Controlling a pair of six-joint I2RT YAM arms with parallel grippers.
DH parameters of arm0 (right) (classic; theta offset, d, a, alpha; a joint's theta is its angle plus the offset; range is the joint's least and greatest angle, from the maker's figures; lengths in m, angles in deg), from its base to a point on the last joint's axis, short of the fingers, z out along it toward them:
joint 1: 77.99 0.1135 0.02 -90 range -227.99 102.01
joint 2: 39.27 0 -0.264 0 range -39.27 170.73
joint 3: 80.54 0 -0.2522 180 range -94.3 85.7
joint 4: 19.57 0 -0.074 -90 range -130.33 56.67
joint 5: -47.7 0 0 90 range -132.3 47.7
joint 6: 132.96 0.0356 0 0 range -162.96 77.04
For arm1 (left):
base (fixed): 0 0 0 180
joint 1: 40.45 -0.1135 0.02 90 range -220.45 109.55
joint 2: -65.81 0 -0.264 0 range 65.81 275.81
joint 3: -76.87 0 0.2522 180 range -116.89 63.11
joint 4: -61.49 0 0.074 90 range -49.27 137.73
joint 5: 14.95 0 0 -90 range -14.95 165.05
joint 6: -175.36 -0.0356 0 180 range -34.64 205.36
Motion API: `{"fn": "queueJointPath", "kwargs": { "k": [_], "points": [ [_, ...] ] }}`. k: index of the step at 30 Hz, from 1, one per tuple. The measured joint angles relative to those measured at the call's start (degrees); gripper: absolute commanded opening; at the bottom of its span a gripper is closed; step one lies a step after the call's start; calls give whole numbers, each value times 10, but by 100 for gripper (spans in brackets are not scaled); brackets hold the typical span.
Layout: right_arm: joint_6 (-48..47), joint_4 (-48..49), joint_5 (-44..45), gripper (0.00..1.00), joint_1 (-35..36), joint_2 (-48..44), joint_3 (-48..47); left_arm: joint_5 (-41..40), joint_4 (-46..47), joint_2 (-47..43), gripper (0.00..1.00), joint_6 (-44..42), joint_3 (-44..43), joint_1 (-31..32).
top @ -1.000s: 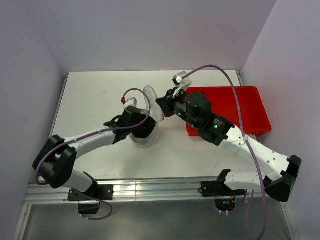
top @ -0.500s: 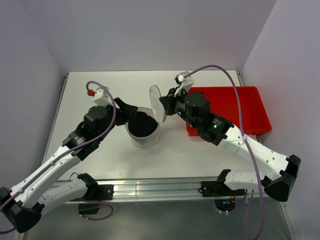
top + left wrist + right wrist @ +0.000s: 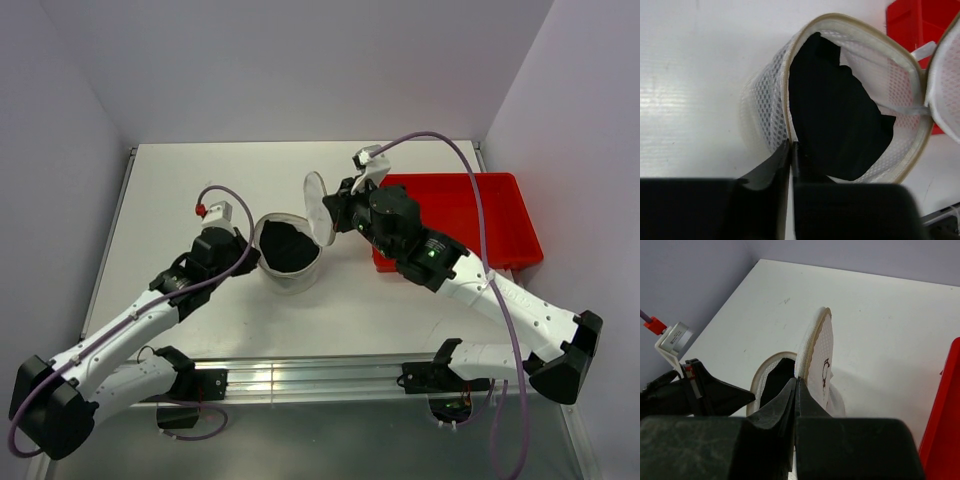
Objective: Place the bra in the laundry bag and zip it closed
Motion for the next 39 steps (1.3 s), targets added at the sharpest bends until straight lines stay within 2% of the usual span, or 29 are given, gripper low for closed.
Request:
{"fn": "queueJointPath", "kwargs": {
  "k": [2,6,10,12,14,16,17,19,21,23,27,28,29,31,32,34,37,39],
  "points": [
    [2,-5,1,0,0,-3,3,10,25,17,0,-8,-2,-1],
    [11,-27,16,0,14,-15,5,25,54,56,0,-15,-28,-6],
    [23,-74,65,0,75,-7,-14,47,94,97,0,-21,-65,-23],
    [31,-99,79,0,103,36,-54,58,120,110,0,-21,-68,-32],
    [40,-118,82,24,119,97,-120,65,146,119,0,-19,-63,-40],
    [50,-128,80,60,125,191,-203,76,177,123,0,-18,-49,-49],
    [53,-134,78,65,125,235,-238,83,191,125,0,-17,-39,-55],
    [53,-138,68,70,119,283,-255,93,211,127,0,-10,-23,-67],
    [62,-143,45,70,103,281,-213,103,224,132,0,-8,-11,-83],
    [75,-140,26,70,81,246,-155,114,237,134,0,-6,-2,-91],
    [111,-108,12,65,32,109,-22,134,249,137,2,-4,2,-98],
    [125,-78,13,63,21,70,13,137,249,137,6,-3,2,-99],
    [137,-59,12,62,12,33,46,138,249,137,17,-3,2,-99],
    [165,-11,-17,61,-20,-18,107,141,248,136,32,0,2,-100],
    [181,10,-40,61,-41,-31,136,143,247,135,49,2,2,-100],
    [205,42,-72,62,-88,-36,171,148,236,132,66,5,0,-100],
    [225,67,-101,63,-113,2,191,146,203,116,78,11,-7,-100],
    [232,83,-122,63,-113,14,207,142,170,94,78,12,-7,-101]
  ]
}}
